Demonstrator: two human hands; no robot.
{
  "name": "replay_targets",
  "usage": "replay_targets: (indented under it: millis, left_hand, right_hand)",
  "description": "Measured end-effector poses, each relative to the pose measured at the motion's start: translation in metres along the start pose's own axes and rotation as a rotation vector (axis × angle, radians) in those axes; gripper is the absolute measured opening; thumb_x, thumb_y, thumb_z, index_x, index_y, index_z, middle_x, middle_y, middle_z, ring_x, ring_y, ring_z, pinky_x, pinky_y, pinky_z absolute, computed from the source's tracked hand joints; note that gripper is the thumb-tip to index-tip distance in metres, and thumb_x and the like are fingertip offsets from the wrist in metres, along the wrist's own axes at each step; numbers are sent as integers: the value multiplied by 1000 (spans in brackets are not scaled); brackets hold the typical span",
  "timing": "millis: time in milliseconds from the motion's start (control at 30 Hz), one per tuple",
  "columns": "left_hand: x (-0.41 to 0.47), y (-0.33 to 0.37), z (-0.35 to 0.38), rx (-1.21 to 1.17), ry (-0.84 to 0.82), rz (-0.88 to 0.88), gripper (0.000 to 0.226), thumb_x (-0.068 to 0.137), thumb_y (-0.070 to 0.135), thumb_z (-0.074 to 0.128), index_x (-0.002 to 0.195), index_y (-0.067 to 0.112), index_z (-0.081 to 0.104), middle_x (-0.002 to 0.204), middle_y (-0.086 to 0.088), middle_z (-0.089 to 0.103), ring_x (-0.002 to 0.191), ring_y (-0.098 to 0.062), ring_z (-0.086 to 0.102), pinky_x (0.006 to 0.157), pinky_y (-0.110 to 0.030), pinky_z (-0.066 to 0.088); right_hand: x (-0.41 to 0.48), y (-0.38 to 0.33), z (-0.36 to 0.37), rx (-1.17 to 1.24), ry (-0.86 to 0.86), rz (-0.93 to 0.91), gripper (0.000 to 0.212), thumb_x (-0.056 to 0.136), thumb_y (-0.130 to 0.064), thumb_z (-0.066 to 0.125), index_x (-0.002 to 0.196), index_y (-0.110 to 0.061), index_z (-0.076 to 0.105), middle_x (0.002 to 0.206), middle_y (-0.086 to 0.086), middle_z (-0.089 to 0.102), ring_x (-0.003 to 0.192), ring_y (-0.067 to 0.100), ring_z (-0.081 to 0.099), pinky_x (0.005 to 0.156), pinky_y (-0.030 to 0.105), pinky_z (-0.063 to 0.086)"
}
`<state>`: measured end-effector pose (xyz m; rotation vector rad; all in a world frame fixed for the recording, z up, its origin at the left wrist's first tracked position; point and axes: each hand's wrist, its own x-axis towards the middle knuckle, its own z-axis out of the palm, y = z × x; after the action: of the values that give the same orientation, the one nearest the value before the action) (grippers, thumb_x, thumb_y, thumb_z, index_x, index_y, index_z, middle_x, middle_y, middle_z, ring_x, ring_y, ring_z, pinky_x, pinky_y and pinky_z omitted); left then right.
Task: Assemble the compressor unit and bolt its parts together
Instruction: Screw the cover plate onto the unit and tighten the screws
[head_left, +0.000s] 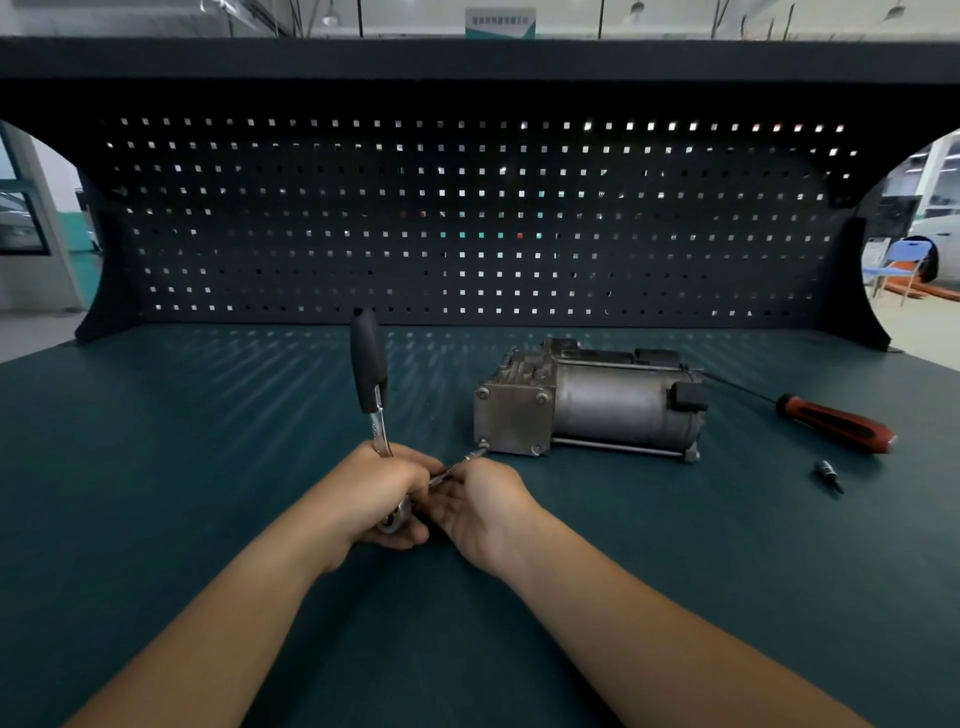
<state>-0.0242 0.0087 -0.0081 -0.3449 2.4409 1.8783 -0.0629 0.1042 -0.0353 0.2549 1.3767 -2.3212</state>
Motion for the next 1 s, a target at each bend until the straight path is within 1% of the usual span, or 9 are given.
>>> replay_targets:
  millis: [167,300,367,467,567,667,767,900,1000]
  left_hand:
    - [-2,2,3,2,20,-8,28,79,-5,43,91,12,62,74,-16,64,33,-14,53,40,-19,46]
    - [-6,3,6,-51,55,-2,32,79,-7,41,97,10,62,71,-14,63,33,-14,52,44,-19,47]
    - [-9,4,12,-82,72,-12,33,79,-7,40,98,10,61,69,-13,62,32,-13,51,46,-20,47]
    - [-17,5,26,-105,70,-10,33,83,-6,37,94,16,60,63,-8,60,32,-13,49,49,-22,45]
    - [-22,4,35,-99,44,15,34,84,-4,37,88,21,59,53,-5,55,32,-11,47,47,-21,44]
    - [-24,3,38,-70,17,19,33,86,-3,38,88,24,56,54,-3,53,33,-9,46,43,-19,44]
    - [-24,2,39,-73,3,23,32,86,-3,39,89,25,54,59,-3,54,32,-8,45,41,-18,45]
    - [-23,-1,43,-216,47,-17,33,85,-6,41,91,23,55,59,-1,59,31,-9,46,37,-19,45]
    - [-20,-1,46,-461,122,-79,30,84,-9,40,96,14,55,55,-4,56,29,-8,47,36,-19,46]
  right_hand:
    - [-1,0,-1,34,-14,5,29,95,1,25,85,4,52,67,14,54,54,20,53,38,19,47]
    - [0,1,1,47,12,-13,24,95,-1,25,97,2,49,64,12,47,39,15,45,36,19,41]
    - [-1,1,0,50,26,0,24,95,-3,26,88,-1,49,58,9,44,37,14,40,35,17,36]
    - [-4,1,-2,25,69,35,31,94,-11,31,71,-5,50,49,8,48,29,16,42,32,11,31]
    - [-7,0,-4,-17,92,72,32,94,-20,32,73,-7,53,56,9,49,18,15,37,31,8,28]
    - [-7,-3,-4,-24,70,83,38,96,-23,30,74,-8,57,62,9,53,18,15,40,29,8,29]
    - [-4,-2,-5,-23,74,71,44,97,-23,29,66,-9,56,48,7,57,19,16,42,30,9,32]
    - [-3,-6,-7,-103,57,44,37,96,-19,30,70,-8,55,57,9,56,33,20,48,32,9,33]
    - [-1,-16,-14,-204,21,5,33,95,-8,30,65,-6,44,32,4,43,23,14,38,29,7,25]
